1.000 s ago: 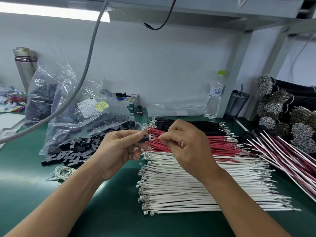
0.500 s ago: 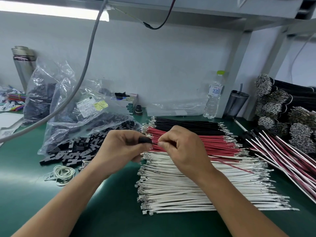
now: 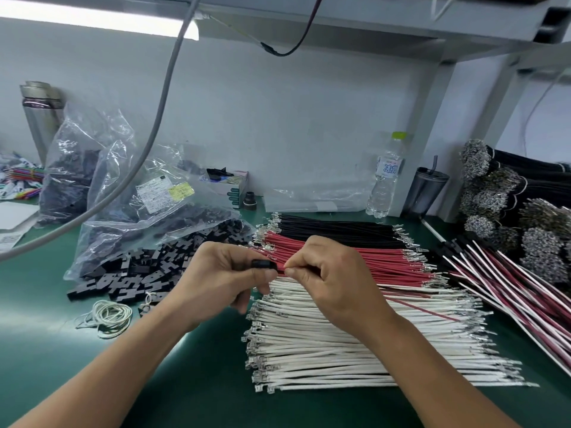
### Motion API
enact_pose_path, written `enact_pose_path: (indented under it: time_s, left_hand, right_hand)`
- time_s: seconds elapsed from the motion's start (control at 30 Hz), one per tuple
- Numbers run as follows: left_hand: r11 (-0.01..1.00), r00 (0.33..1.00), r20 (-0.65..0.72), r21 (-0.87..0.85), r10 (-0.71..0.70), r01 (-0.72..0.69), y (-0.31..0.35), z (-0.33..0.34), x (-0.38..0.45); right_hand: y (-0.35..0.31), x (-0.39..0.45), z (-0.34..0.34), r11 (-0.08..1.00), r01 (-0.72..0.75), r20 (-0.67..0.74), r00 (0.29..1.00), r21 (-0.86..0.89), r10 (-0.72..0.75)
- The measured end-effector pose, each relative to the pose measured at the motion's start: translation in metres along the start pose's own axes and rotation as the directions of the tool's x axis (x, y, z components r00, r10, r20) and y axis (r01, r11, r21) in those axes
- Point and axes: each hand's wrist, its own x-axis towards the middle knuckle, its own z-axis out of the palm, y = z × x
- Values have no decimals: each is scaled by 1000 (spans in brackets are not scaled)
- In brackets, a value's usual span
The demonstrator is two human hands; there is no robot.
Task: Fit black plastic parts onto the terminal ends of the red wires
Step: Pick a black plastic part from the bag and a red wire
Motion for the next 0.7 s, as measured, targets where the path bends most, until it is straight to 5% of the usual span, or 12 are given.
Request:
enact_pose_path:
  time_s: [0.1,0.2,0.33,0.7]
  left_hand:
    - [1000,998,-67,-19,15,-16,-3,5,2]
    - [1000,990,-142,-28,8,-12,-6,3,3]
    - [999,980,-196,-26,-26,22,-10,1,5]
    - [999,968,-248,-21,-45,41,-13,1,6]
  right_hand:
    - [-3,1,-7,962,71,-124,987,-262,-107]
    - [-6,-5,-8,937,124,-112,979,-327,-168]
    - [0,-11,11,930,10,162,985,-368,54]
    - [6,-2,16,924,-287,208,917,-253,341]
